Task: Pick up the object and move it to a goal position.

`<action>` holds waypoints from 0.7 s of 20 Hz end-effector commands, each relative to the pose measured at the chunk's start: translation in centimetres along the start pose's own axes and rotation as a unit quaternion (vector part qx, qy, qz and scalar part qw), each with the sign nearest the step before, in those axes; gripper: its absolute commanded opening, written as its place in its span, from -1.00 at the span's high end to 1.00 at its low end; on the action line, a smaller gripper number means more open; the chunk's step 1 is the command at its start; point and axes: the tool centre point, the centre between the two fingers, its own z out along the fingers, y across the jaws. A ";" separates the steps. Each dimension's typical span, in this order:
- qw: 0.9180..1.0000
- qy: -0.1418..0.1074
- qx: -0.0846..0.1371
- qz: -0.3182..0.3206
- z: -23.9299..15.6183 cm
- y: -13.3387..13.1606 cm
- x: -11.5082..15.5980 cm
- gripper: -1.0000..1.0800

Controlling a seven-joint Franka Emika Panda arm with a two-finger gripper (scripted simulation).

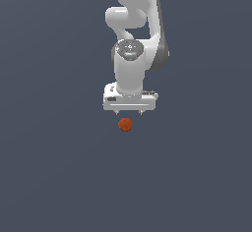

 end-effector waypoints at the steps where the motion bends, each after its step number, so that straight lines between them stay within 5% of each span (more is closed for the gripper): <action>1: 1.000 0.000 0.000 0.000 0.0 0.0 0.0 -0.92; 14: 1.000 -0.019 0.012 -0.006 0.5 -1.2 -1.1 -0.92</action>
